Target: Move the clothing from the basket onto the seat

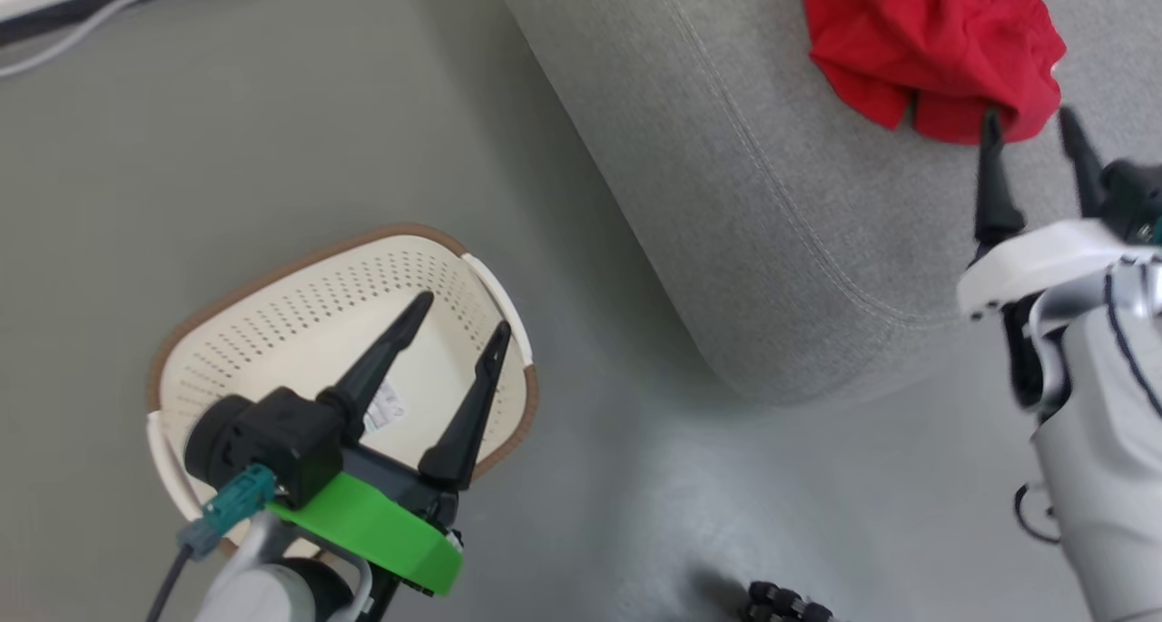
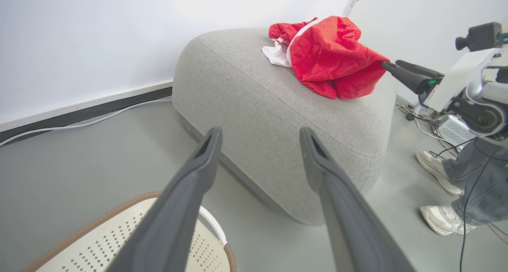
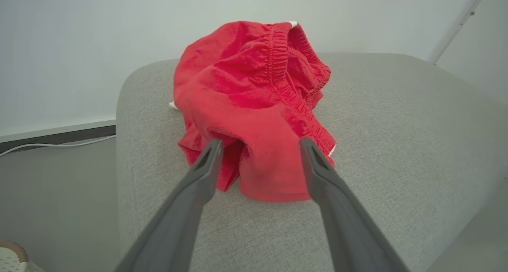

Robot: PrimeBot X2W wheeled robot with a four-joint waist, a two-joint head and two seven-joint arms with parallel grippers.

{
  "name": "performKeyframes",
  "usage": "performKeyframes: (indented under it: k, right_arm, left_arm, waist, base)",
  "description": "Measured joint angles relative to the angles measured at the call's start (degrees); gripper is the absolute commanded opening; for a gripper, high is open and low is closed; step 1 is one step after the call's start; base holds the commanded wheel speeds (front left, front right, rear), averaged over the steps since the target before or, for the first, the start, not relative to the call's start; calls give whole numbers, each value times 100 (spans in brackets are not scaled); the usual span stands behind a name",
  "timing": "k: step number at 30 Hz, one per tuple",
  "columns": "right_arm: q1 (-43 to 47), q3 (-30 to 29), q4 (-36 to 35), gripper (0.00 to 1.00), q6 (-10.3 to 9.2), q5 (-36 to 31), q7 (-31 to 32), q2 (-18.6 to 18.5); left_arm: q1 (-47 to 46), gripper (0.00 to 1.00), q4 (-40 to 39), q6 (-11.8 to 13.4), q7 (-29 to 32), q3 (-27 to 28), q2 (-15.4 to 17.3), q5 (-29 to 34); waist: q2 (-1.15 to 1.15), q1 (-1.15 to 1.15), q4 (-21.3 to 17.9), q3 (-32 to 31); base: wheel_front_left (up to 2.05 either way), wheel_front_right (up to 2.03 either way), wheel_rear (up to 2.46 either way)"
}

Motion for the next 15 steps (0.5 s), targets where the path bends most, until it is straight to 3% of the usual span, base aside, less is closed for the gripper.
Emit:
performKeyframes:
  k: [7, 15]
  right_arm:
    - [584, 194, -591, 100, 58, 74, 0, 335]
    - [1111, 326, -1127, 100, 98, 32, 0, 500]
  left_arm:
    - [296, 100, 446, 19, -291, -9, -218, -77]
    - [605, 100, 854, 270, -627, 203, -458, -264]
  waist:
    - [0, 0, 410, -468]
    - [0, 0, 979, -1036]
  base:
    - [0, 0, 0]
    - [0, 0, 0]
